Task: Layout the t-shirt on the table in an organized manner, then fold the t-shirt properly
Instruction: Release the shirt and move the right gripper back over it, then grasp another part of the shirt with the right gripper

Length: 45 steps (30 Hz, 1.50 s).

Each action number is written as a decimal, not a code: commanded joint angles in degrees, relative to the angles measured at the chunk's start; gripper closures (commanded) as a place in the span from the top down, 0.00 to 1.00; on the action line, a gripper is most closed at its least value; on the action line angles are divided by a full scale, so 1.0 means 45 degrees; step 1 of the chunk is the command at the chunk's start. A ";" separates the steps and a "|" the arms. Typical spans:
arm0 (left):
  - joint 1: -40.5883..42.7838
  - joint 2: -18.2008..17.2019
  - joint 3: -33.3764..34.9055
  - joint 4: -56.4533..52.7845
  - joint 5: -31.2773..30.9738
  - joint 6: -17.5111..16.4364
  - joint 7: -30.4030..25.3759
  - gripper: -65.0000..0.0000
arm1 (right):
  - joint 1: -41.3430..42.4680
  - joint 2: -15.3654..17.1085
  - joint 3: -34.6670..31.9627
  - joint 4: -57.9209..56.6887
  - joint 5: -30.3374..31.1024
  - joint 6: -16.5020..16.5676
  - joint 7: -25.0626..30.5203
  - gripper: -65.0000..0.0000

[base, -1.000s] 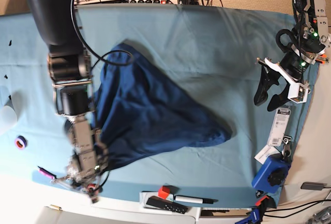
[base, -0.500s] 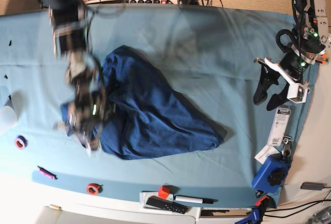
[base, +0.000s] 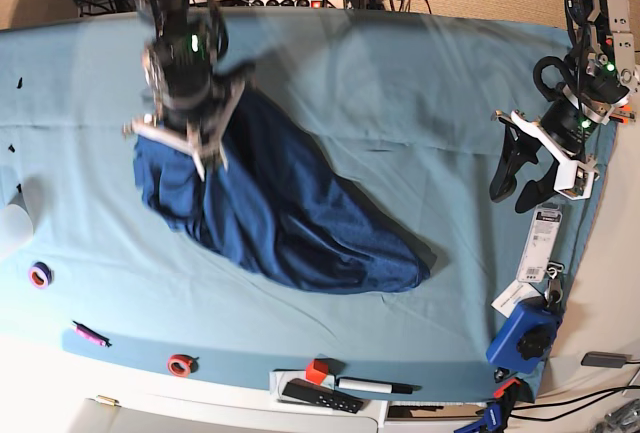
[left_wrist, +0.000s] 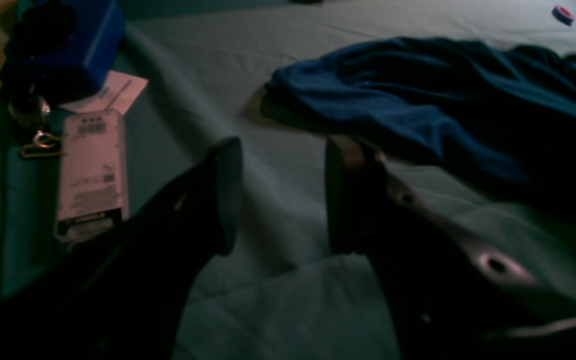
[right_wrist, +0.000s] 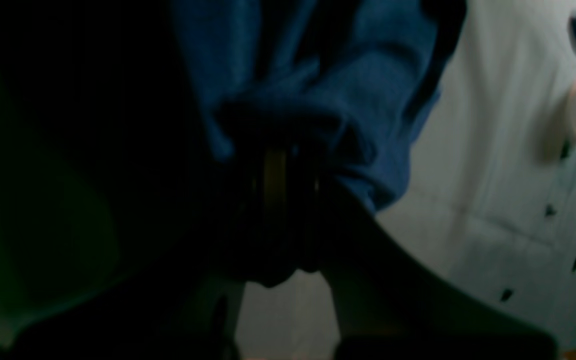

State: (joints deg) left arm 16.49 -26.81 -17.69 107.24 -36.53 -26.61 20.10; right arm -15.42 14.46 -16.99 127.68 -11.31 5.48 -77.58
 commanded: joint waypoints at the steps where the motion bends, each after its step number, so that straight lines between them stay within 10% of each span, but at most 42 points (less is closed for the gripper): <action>1: -0.0102 -0.0185 -0.0097 0.0214 -0.0185 -0.0068 -0.0355 0.39 | -0.0282 0.0068 0.0039 0.0617 -0.0155 -0.0058 0.0209 0.00; 11: -0.0102 -0.0180 -0.0097 0.0214 -0.0525 -0.0068 -0.0355 0.39 | -0.2297 0.0063 0.0034 0.1627 0.0228 0.0515 0.0588 0.00; 16: -0.0102 -0.0175 -0.0097 0.0214 -0.0568 -0.0058 -0.0330 0.39 | -0.2531 -0.0146 0.0010 0.1627 0.2127 0.1724 0.1710 0.52; 23: -0.0102 0.0034 -0.0097 0.0214 -0.0617 -0.0117 -0.0316 0.39 | -0.1792 -0.0884 0.0024 0.1627 0.2934 0.1996 0.4726 0.52; 29: -0.0102 0.0243 0.0078 0.0214 -0.0607 -0.0107 -0.0311 0.39 | 0.1020 -0.2006 0.0053 0.0510 0.1132 0.0418 0.4930 0.52; 45: -0.0515 0.0248 0.2565 0.0214 0.0549 -0.0039 -0.0233 0.39 | 0.8378 -0.3929 0.2827 -1.2837 0.1608 0.0223 0.4954 0.52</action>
State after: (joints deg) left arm 14.79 -24.97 -5.89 107.22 -33.26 -26.63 20.80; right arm 21.50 -3.07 -4.36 69.49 -4.21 6.44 -55.35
